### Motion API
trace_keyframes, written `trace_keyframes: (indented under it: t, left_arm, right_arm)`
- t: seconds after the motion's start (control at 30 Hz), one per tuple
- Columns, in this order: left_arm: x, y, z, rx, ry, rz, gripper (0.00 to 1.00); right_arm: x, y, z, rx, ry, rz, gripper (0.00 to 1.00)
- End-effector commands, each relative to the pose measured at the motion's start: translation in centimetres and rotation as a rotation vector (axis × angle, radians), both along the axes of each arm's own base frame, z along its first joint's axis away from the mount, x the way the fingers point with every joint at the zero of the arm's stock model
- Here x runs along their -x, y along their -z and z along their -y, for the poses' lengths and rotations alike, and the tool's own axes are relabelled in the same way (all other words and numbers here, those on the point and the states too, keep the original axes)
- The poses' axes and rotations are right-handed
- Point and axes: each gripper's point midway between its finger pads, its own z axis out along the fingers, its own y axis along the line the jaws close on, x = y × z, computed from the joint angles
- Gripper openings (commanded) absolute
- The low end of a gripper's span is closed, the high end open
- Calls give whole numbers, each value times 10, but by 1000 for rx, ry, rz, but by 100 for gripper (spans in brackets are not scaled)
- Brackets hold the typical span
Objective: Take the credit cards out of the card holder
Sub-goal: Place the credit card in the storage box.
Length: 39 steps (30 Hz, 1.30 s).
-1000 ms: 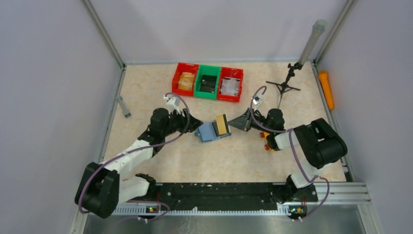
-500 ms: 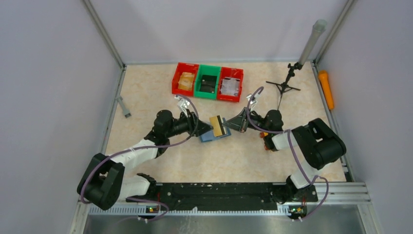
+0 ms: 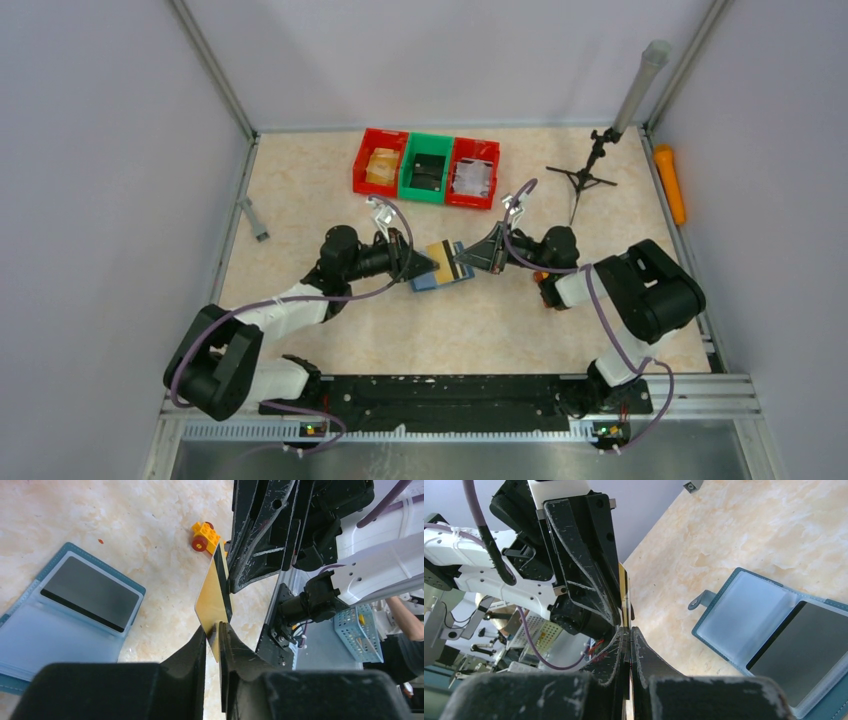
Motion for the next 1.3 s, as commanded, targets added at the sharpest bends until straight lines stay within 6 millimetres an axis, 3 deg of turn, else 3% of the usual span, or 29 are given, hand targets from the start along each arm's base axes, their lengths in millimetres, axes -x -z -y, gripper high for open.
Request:
trace_keyframes:
  t: [0.0, 0.17, 0.27, 0.33, 0.4, 0.63, 0.8, 0.97, 1.13, 1.27]
  left_arm:
    - [-1, -23, 4, 46, 21, 87, 12]
    - [-2, -23, 1, 39, -3, 97, 0]
    - [-9, -20, -3, 7, -54, 97, 0]
    - [-14, -15, -7, -24, -90, 97, 0]
    - [-19, -13, -12, -52, -126, 100, 0]
    - [-46, 13, -32, -296, -344, 157, 0]
    - [-75, 11, -48, -474, -484, 202, 0]
    - [-111, -14, -62, -612, -617, 282, 0]
    - [-145, -43, -85, -775, -711, 547, 0]
    - [-176, -59, -89, -1048, -525, 810, 0]
  right_arm:
    - [-1, -19, -7, -35, -24, 101, 0]
    - [-4, -15, -7, -14, -7, 101, 2]
    - [-9, -10, -5, 14, 28, 99, 34]
    - [-13, -7, -3, 40, 63, 104, 44]
    - [-20, -1, 2, 80, 121, 106, 48]
    - [-53, 21, 32, 234, 387, 87, 49]
    - [-62, 23, 47, 288, 479, 111, 47]
    - [-62, 20, 52, 286, 503, 120, 44]
    - [-62, 18, 55, 279, 517, 123, 42]
    - [-60, 15, 56, 262, 512, 127, 42]
